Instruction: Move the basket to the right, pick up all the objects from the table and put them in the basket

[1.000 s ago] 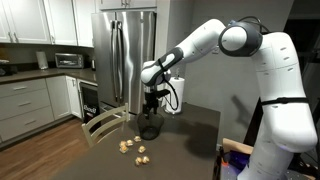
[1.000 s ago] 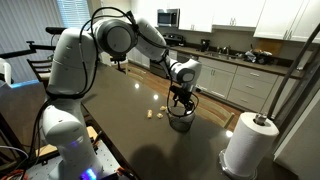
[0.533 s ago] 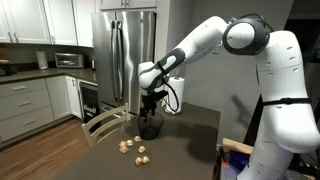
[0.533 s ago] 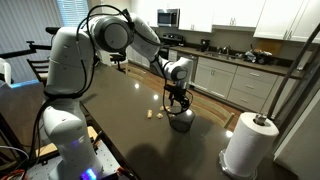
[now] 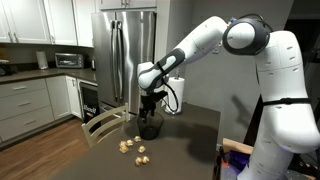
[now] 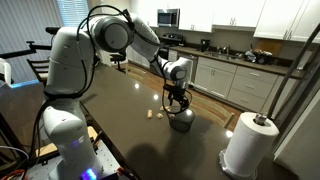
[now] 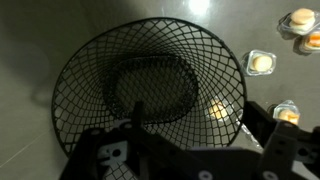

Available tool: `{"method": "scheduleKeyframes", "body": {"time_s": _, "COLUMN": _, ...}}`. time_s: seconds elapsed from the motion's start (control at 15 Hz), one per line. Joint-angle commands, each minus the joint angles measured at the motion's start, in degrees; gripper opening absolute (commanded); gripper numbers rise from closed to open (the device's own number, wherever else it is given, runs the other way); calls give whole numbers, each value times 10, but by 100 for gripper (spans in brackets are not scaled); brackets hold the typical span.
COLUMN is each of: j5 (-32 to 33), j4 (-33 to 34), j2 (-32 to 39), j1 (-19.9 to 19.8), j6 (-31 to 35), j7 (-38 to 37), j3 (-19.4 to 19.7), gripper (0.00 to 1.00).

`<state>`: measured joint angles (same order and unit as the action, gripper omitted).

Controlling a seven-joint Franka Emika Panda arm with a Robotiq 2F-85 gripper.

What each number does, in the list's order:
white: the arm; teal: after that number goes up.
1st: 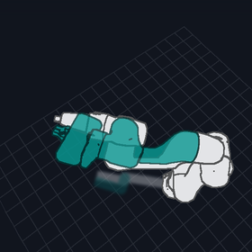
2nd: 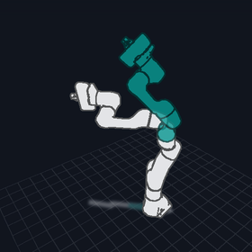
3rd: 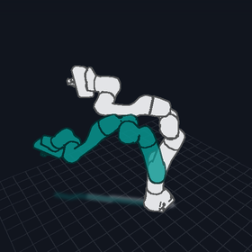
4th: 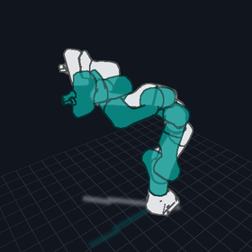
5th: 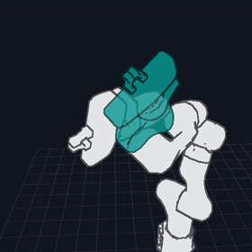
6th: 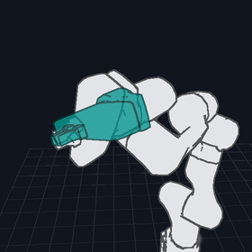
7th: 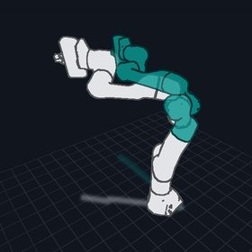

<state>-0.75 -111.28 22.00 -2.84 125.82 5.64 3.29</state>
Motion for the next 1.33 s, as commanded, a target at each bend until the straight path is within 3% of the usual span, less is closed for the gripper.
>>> {"method": "scheduleKeyframes", "body": {"time_s": 0.0, "j5": 10, "j4": -11, "j2": -12, "j1": 3, "j6": 8, "j7": 3, "j3": -11, "gripper": 100}}
{"method": "scheduleKeyframes", "body": {"time_s": 0.8, "j5": 23, "j4": -10, "j2": -9, "j1": 26, "j6": -11, "j7": 52, "j3": -53, "gripper": 100}}
{"method": "scheduleKeyframes", "body": {"time_s": 1.27, "j5": 25, "j4": -2, "j2": -1, "j1": 36, "j6": -90, "j7": 120, "j3": -81, "gripper": 100}}
